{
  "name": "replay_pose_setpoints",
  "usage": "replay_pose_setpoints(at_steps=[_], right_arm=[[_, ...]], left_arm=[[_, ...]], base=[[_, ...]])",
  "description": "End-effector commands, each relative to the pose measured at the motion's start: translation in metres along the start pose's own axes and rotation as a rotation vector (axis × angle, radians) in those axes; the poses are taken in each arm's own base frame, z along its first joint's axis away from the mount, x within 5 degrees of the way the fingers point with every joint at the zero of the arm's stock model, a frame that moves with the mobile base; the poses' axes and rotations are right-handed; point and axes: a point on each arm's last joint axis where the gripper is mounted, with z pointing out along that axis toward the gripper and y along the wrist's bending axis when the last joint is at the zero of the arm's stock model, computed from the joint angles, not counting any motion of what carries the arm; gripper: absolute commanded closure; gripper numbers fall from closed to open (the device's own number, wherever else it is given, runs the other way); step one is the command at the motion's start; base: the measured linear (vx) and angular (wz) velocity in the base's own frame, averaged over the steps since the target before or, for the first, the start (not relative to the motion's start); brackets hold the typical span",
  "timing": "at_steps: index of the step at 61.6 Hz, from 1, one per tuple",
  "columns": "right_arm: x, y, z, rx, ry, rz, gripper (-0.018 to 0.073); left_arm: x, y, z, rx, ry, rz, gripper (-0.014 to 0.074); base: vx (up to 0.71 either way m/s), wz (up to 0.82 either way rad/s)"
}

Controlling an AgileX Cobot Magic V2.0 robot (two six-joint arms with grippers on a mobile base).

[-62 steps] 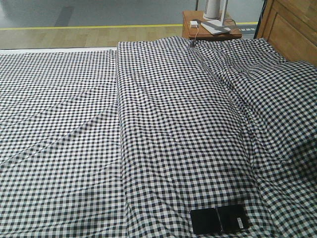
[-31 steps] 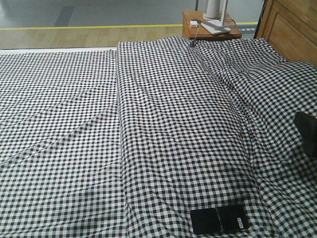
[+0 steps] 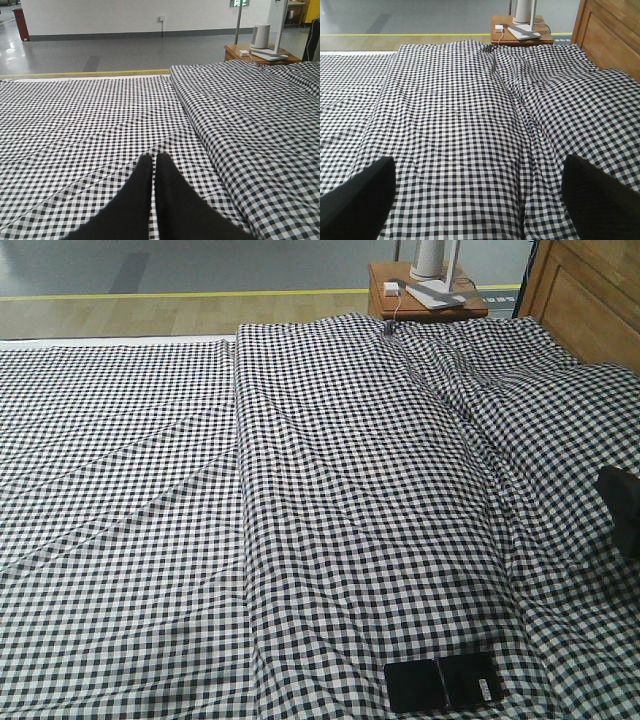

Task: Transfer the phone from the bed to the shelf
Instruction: 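Move the right gripper down toward the black phones on the bed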

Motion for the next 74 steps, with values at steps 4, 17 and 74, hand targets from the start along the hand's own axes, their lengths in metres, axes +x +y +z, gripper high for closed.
replay_pose_setpoints(at_steps=[4,17,74], right_arm=[[-0.019,-0.001,-0.003,0.013,-0.117,-0.023,-0.0006],[-0.019,-0.001,-0.003,0.014,-0.121,-0.023,0.0037],[-0.096,-0.005,0.091,-0.020,0.376,-0.020,0.0028]], left_arm=[[-0.006,0.000,0.000,-0.003,-0.076,-0.009,0.0596],[-0.006,0.000,0.000,-0.003,-0.076,-0.009,0.0596],[-0.006,0.000,0.000,-0.003,-0.076,-0.009,0.0596]], base=[[0.00,0.00],[0.00,0.00],[0.00,0.00]])
